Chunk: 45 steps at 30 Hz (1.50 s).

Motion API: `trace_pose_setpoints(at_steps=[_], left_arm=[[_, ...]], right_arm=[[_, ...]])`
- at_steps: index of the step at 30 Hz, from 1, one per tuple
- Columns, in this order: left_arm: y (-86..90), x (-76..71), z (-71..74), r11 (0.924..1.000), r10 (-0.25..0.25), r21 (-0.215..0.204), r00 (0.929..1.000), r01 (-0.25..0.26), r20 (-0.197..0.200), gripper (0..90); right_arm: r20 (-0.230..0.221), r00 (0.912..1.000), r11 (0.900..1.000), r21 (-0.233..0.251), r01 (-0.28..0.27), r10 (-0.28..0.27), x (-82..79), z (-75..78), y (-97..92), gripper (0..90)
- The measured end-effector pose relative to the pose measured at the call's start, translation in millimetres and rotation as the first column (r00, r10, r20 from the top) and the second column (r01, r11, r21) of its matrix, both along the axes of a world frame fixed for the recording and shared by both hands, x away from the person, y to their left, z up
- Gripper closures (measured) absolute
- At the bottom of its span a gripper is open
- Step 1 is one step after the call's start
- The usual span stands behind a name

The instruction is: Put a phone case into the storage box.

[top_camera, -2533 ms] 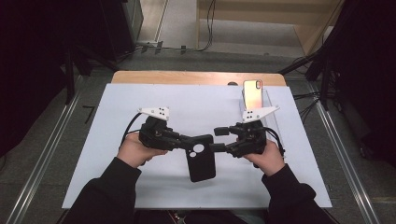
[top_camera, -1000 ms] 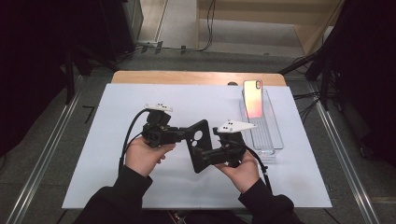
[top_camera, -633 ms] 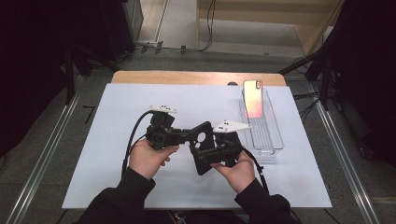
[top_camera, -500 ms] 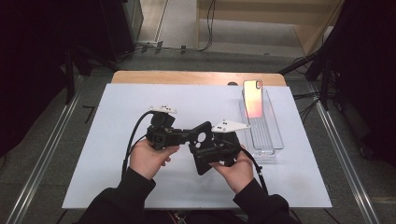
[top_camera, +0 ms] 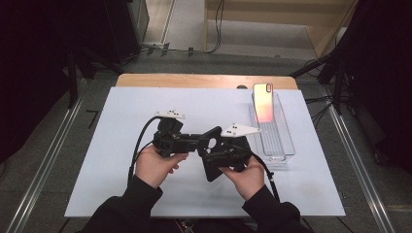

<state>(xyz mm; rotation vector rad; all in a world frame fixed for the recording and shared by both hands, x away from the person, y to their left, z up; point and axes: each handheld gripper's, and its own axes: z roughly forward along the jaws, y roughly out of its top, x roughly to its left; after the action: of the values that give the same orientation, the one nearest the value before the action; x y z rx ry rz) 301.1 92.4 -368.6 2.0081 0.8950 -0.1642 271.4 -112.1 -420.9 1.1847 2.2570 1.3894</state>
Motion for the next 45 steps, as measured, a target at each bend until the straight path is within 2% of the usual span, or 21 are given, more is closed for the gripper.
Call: trace_pose_setpoints(at_steps=[6,10,14,17,20,22,25,28,31,36,39,45], left_arm=[[5.3,0.6,6.3,0.9997,-0.014,-0.019,0.9998,0.013,-0.015,46.2],[9.3,0.0,7.3,0.9982,-0.054,-0.029,0.9983,0.053,-0.024,38.0],[14.6,-2.1,5.5,0.9944,-0.102,-0.027,0.9946,0.103,0.016,32.6],[19.0,-3.2,-0.1,0.9885,-0.151,-0.01,0.988,0.151,0.033,31.2],[22.8,-4.6,-5.7,0.9861,-0.166,0.013,0.9831,0.165,0.077,31.2],[25.1,-4.5,-11.3,0.983,-0.183,0.026,0.98,0.182,0.077,31.1],[29.2,-5.1,-21.5,0.9762,-0.216,0.041,0.9713,0.213,0.1,31.1],[33.8,-7.2,-32.7,0.9736,-0.225,0.06,0.9687,0.22,0.104,31.1],[41.2,-11.0,-44.1,0.9719,-0.231,0.078,0.965,0.222,0.125,31.1],[54.4,-15.4,-54.4,0.9768,-0.209,0.073,0.9706,0.202,0.119,31.1],[60.3,-19.3,-58.5,0.9776,-0.205,0.074,0.9721,0.197,0.114,31.1],[70.9,-27.1,-64.0,0.981,-0.186,0.077,0.9755,0.178,0.117,31.1]], right_arm=[[-0.022,0.9998,1.0,-0.001,0.003,-0.003,4.0,-1.6,-6.5,12.8],[-0.022,0.9997,0.9998,0.019,-0.007,0.008,6.7,0.5,-14.1,12.8],[-0.027,0.9987,0.9984,0.038,-0.042,0.043,10.0,3.6,-24.7,12.8],[-0.032,0.9963,0.9953,0.057,-0.078,0.08,12.7,6.7,-33.5,12.8],[-0.032,0.9934,0.9922,0.063,-0.108,0.11,14.7,10.8,-42.3,12.8],[-0.029,0.9909,0.9893,0.068,-0.129,0.132,15.5,13.9,-47.0,12.8],[-0.022,0.9856,0.9829,0.082,-0.165,0.168,16.1,19.1,-54.0,12.8],[-0.03,0.9795,0.977,0.083,-0.196,0.199,17.2,23.9,-59.9,12.8],[-0.029,0.9746,0.9725,0.079,-0.219,0.222,17.9,27.9,-64.7,12.8],[-0.027,0.9704,0.9686,0.073,-0.238,0.24,20.1,35.7,-75.0,12.7],[-0.04,0.9719,0.9715,0.061,-0.229,0.232,22.4,42.0,-83.8,12.7],[-0.026,0.9772,0.9746,0.083,-0.208,0.211,26.1,56.0,-103.9,12.7]])
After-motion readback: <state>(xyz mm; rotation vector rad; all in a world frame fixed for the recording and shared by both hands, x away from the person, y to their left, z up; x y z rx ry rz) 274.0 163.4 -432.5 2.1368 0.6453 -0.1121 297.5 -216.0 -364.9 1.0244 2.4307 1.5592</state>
